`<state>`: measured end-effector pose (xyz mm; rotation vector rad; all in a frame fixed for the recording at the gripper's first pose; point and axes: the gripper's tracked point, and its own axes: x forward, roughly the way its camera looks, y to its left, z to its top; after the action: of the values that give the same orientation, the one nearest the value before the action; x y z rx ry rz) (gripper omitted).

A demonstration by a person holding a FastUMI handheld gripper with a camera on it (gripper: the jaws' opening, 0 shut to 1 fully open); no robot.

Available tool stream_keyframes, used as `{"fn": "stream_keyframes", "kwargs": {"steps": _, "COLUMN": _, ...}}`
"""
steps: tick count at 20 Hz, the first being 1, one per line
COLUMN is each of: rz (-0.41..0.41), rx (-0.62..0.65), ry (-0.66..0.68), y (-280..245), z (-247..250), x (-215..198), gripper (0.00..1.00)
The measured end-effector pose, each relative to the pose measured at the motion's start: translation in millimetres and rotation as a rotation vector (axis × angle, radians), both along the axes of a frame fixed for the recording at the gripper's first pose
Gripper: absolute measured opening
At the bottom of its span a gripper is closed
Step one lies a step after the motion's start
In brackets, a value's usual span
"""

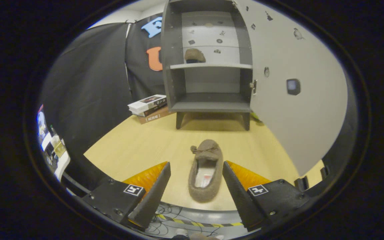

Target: Open the shoe cabinet door, grab the shoes and put them into the shoe cabinet, then close the shoe cabinet door.

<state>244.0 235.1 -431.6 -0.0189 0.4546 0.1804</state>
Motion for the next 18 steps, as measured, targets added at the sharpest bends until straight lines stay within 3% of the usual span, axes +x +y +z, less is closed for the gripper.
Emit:
{"fn": "stream_keyframes", "kwargs": {"steps": 9, "rz": -0.085, "rx": -0.018, "ry": 0.14, "y": 22.6, "z": -69.1, "x": 80.3, "gripper": 0.99}}
{"fn": "stream_keyframes", "kwargs": {"steps": 18, "rz": -0.142, "rx": -0.019, "ry": 0.129, "y": 27.1, "z": -84.0, "x": 135.7, "gripper": 0.99}}
